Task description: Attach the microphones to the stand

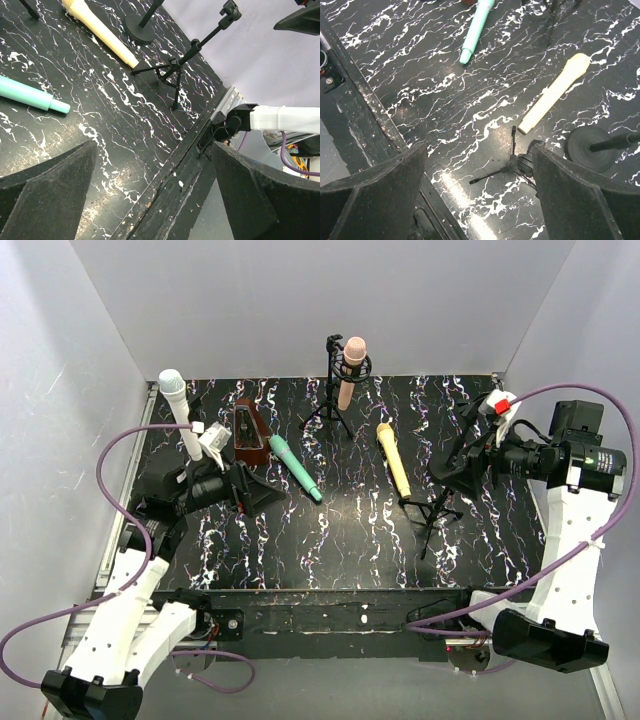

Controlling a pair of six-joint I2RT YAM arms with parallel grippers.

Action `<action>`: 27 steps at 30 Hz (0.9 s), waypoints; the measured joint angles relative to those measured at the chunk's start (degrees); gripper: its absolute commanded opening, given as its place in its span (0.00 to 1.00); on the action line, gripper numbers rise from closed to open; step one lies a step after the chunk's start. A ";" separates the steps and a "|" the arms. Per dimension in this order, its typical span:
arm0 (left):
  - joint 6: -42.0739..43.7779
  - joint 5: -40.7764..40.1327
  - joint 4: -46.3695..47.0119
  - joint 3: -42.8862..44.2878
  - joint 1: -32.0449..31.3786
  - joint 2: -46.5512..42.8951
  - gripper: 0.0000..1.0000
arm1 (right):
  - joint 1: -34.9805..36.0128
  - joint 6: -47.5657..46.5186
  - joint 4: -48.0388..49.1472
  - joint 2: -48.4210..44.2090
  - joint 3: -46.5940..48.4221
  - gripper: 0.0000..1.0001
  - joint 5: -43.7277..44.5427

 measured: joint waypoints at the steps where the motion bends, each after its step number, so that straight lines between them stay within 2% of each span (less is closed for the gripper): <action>1: 0.02 0.02 0.00 -0.28 0.00 0.07 0.98 | -0.57 0.26 0.02 -0.02 0.00 0.91 0.02; 16: 0.46 1.38 1.68 -3.02 -0.02 -0.46 0.98 | -8.37 10.43 3.39 -2.71 0.02 0.91 -0.44; 27: 1.01 1.99 2.14 -4.96 -0.02 -2.23 0.98 | -8.98 14.23 3.41 -2.58 1.33 0.92 3.67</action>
